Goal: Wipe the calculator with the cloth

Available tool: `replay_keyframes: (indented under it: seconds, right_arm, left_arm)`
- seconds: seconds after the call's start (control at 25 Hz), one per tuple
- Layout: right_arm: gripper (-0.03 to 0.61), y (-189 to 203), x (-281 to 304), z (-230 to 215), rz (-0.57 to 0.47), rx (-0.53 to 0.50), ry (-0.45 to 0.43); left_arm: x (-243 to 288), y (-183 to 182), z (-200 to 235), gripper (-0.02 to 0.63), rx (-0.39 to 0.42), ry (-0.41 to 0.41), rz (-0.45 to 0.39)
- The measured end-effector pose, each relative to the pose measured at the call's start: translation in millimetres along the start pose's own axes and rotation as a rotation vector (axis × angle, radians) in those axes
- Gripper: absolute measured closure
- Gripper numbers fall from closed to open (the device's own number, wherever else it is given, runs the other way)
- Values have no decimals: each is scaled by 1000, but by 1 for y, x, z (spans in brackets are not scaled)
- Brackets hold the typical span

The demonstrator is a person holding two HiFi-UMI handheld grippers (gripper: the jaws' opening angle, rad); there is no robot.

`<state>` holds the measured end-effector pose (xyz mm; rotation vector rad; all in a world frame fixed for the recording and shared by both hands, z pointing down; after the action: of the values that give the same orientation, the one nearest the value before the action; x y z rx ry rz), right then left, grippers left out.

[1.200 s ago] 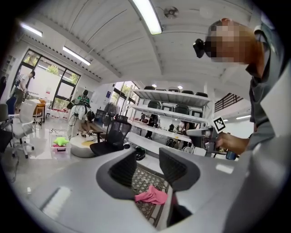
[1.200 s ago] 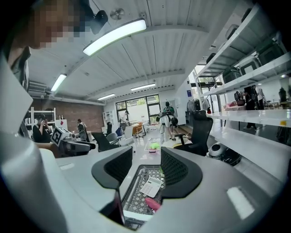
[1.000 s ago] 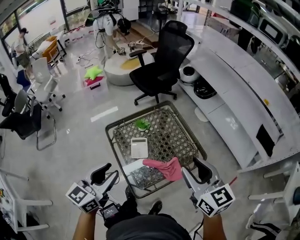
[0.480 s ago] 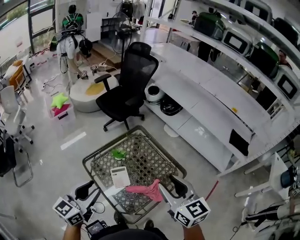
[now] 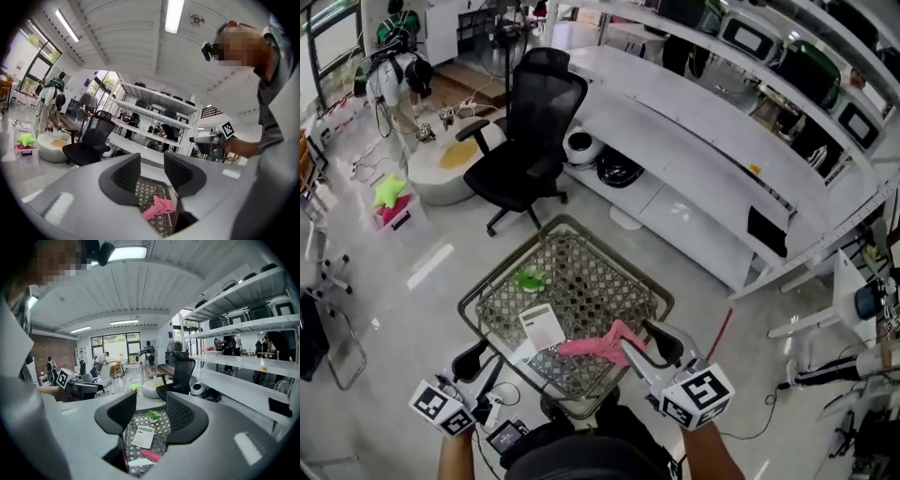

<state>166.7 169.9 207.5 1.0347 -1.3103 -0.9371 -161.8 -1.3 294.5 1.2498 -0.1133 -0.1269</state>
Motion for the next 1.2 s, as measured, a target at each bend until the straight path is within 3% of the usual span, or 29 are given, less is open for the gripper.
replay_keyframes:
  seconds: [0.16,0.32,0.56,0.96,1.2]
  right_arm:
    - [400,-15,13,-20,27,-26,0]
    - [400,10,27,-18,80,42,-34]
    - [400,39,59,-45,145,46,-94]
    - [399,139,115,-77,352,51,-116]
    - [377,211,144,-93,529,76,-131]
  left_arm:
    - [23,-4,2,419,-18,-3,-36]
    - [17,-3,0,419,-29,-35,44]
    - [29,3,-6,419,-56,-108,35]
    - [34,28,-9,419,-103,-216,91]
    - [40,42,-7,419,-143,-260,113]
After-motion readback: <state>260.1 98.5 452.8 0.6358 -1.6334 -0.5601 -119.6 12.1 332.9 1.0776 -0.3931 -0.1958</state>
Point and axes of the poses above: the fingertips, and each gripper's own axes: x forward along the fingers, z to its left, y out of its underside, the point moved 9 cm from there along -x, backward along the fingers, and after that the axes turned 10 degrees about y, right-handed, at the moved point
